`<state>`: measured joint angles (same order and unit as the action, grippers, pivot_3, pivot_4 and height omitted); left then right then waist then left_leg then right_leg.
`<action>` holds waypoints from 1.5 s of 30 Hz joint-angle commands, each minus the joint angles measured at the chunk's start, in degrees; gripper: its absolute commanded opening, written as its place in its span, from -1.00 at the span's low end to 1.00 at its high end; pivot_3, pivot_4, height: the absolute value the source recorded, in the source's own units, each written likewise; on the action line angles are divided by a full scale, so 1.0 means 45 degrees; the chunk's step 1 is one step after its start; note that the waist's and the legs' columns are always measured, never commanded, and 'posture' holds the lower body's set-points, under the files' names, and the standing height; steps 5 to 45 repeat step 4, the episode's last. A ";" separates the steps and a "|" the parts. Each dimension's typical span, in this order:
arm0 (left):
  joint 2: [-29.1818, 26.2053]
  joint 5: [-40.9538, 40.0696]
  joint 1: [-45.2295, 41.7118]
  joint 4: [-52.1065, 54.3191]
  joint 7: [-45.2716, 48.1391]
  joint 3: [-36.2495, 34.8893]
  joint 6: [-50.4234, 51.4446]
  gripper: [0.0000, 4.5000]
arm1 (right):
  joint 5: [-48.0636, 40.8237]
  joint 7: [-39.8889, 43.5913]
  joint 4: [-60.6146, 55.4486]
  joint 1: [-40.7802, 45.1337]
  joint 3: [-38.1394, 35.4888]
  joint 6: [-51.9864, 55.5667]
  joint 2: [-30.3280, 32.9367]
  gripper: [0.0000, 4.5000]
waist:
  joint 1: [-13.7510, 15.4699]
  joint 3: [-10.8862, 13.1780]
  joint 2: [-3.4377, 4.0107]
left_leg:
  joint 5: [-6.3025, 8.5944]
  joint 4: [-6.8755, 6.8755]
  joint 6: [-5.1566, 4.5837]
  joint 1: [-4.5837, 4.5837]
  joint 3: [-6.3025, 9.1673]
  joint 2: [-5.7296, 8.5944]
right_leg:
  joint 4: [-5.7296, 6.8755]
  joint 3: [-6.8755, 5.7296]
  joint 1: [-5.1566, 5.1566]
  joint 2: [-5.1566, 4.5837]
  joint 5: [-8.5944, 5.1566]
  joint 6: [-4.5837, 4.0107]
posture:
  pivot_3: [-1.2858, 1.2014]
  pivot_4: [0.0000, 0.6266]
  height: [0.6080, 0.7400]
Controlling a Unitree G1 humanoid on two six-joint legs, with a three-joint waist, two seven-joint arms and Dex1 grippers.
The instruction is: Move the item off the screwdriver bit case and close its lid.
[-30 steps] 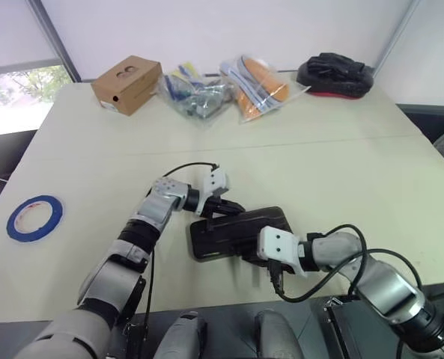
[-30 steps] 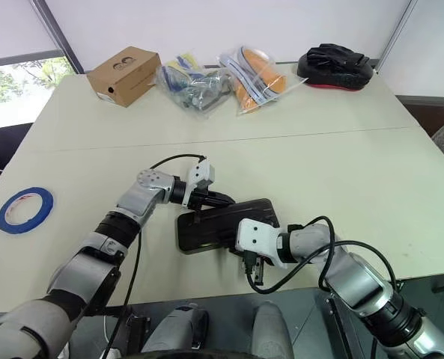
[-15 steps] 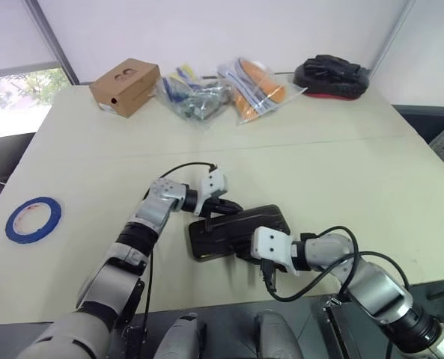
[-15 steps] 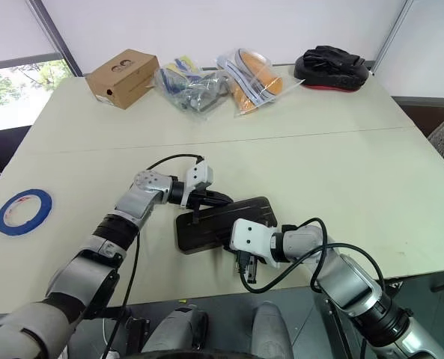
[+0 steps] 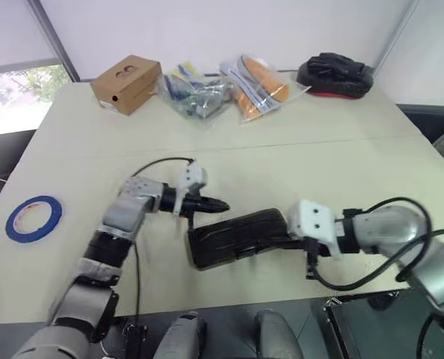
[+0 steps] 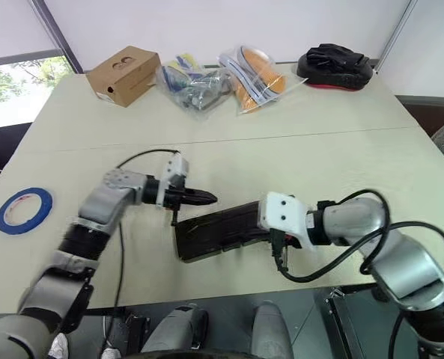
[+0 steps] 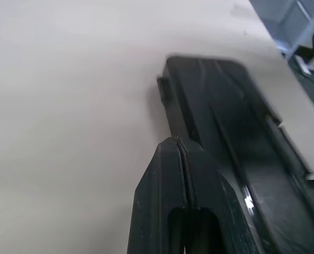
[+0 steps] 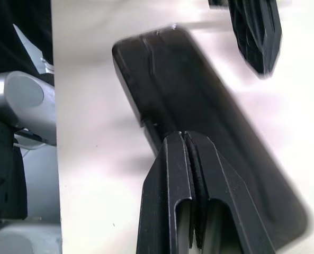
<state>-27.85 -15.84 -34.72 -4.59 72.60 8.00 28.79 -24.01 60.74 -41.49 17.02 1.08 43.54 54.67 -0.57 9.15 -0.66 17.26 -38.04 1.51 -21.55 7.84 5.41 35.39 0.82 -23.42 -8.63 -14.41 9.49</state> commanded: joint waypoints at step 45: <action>-0.1573 -0.2047 0.1762 0.3806 -0.1421 -0.2445 0.2581 -1.00 | -0.0659 0.0210 0.0199 0.0686 -0.1508 -0.0380 0.0909 -0.97 | -0.0001 0.0004 0.0002 | 0.0001 0.0005 0.0000 -0.0003 -0.0004 -0.0008 | -0.0006 0.0002 -0.0005 0.0000 0.0000 0.0000 | 0.03 -0.52 1.00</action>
